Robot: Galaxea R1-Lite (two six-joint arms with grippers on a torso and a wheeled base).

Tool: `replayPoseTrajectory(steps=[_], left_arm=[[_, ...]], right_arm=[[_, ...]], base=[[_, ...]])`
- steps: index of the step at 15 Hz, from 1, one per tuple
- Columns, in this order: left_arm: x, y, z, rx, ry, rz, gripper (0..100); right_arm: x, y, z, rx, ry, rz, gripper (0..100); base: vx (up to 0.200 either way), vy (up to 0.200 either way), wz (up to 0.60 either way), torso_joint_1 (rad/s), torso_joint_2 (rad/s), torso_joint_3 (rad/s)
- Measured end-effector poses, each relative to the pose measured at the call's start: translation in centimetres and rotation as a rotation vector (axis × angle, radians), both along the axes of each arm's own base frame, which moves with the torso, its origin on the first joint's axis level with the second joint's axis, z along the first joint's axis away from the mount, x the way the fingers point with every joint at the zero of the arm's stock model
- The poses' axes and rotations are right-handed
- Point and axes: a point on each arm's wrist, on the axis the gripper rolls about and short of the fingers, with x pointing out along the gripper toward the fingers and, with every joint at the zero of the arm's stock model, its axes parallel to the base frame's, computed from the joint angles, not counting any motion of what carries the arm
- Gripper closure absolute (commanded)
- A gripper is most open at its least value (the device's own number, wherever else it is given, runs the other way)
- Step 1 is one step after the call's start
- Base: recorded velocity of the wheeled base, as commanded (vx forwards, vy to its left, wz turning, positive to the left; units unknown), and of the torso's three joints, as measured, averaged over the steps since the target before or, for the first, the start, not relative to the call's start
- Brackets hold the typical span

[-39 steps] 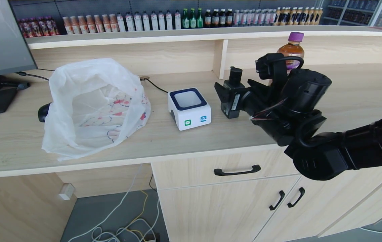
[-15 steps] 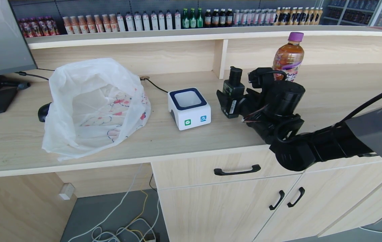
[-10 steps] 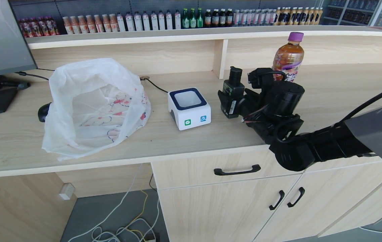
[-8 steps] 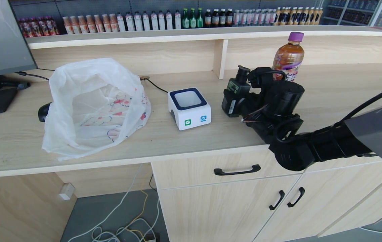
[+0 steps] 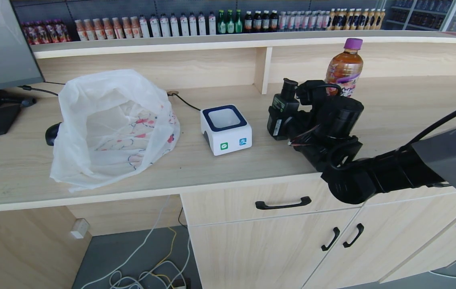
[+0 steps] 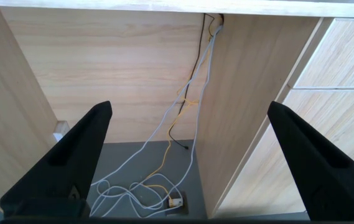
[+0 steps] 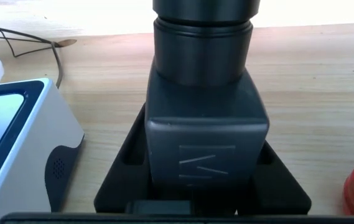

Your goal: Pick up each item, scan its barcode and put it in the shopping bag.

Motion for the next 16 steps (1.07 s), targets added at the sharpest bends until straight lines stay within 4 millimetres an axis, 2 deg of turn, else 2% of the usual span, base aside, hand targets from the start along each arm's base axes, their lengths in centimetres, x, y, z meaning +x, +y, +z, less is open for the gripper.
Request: replayPoseTrajectory(steps=[5,10,13,16], left_arm=[[0.0,0.0,0.0,0.0,0.0,0.0,0],[0.0,0.0,0.0,0.0,0.0,0.0,0],[0.0,0.0,0.0,0.0,0.0,0.0,0],[0.0,0.0,0.0,0.0,0.0,0.0,0]], right_arm=[[-0.3,0.0,0.5,0.004,-0.01,0.004,100],[-1.9,0.0,2.8,0.027,-0.054,0.019,100],[-3.7,-0.8,3.2,0.02,-0.04,0.025,100],[-6.7,-1.7,3.4,0.022,-0.021,0.048,100]], base=[[0.0,0.0,0.0,0.0,0.0,0.0],[0.0,0.0,0.0,0.0,0.0,0.0],[0.0,0.0,0.0,0.0,0.0,0.0],[0.0,0.0,0.0,0.0,0.0,0.0]])
